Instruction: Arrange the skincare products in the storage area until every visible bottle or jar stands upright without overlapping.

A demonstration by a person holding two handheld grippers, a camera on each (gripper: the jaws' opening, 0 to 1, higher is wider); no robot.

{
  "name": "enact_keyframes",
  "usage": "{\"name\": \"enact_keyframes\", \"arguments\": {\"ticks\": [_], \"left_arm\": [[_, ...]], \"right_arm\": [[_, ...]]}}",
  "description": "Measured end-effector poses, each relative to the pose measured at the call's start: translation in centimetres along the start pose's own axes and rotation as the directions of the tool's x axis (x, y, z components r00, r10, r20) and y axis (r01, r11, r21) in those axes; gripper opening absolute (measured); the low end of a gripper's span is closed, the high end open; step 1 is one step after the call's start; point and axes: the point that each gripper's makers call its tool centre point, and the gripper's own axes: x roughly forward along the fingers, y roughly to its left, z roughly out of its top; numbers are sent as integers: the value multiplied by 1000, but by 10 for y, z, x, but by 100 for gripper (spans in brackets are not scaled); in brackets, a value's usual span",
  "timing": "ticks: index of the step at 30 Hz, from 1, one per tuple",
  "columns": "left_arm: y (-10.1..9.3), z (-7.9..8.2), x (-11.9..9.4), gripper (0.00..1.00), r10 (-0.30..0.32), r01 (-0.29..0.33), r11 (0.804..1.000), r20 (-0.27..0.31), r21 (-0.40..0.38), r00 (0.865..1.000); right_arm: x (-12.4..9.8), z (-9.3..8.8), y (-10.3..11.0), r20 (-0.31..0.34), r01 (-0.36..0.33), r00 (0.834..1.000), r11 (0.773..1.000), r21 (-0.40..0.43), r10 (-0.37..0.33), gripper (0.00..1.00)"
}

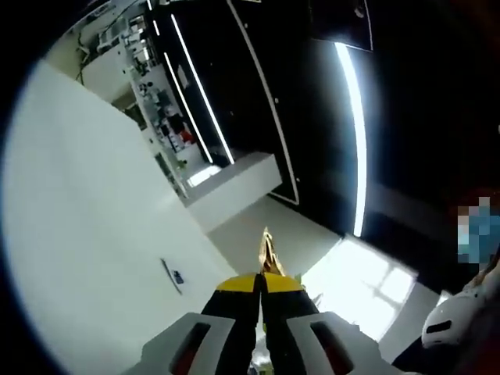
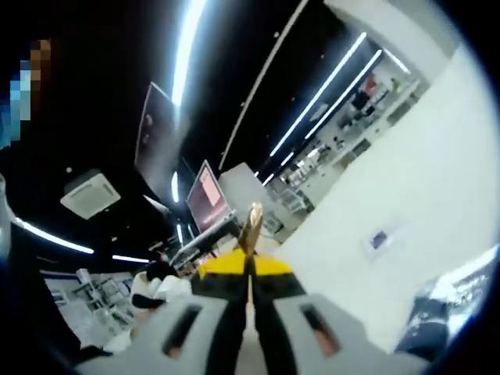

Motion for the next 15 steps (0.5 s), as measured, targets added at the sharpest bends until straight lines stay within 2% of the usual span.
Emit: {"name": "enact_keyframes", "arguments": {"ticks": [2, 5, 8, 13, 15], "left_arm": [[-3, -1, -1, 0, 2, -2, 1000, -26, 2, 1000], [-10, -3, -3, 0, -13, 14, 1000, -71, 10, 997], [-16, -1, -7, 0, -27, 29, 999, -93, 21, 995], [-26, -3, -12, 0, -54, 58, 998, -149, 22, 987], [-28, -11, -16, 0, -52, 62, 997, -206, 44, 977]], "right_arm": [[-3, -4, 1, -58, 7, 998, 997, -77, -11, 1], [-9, -7, 6, -110, 5, 993, 979, -203, -28, 3], [-15, -7, 13, -132, -11, 991, 956, -294, -29, 1], [-27, -7, 9, -158, 10, 985, 926, -377, -75, 7], [-32, -4, 8, -153, 10, 985, 919, -394, -76, 9]]}}
